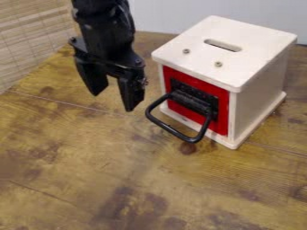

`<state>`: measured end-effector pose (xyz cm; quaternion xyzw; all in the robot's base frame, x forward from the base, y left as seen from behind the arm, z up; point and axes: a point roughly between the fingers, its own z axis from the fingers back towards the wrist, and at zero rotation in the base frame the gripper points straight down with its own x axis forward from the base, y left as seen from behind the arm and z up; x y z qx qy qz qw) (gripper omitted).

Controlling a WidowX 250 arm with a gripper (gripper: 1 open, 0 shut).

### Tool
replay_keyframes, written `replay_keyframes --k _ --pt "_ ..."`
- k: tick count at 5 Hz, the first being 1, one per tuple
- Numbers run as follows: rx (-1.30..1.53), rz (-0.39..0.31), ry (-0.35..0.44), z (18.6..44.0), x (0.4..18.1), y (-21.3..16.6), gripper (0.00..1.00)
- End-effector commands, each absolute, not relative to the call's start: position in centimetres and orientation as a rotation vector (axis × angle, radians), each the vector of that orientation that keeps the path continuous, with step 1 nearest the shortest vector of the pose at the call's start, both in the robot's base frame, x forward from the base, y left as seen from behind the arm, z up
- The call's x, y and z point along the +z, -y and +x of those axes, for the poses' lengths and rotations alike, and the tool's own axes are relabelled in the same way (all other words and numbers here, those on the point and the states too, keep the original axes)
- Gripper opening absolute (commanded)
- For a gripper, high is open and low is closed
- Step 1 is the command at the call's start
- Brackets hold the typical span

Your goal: Open the drawer

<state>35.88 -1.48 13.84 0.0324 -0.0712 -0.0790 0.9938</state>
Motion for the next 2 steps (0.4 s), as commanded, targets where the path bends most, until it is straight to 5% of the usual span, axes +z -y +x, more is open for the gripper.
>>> replay_keyframes --k 1,2 --pt "-0.106 0.082 0.225 35.49 17.31 0.42 1.00" --pt "-0.084 0.080 0.232 35.18 18.26 0.80 1.00"
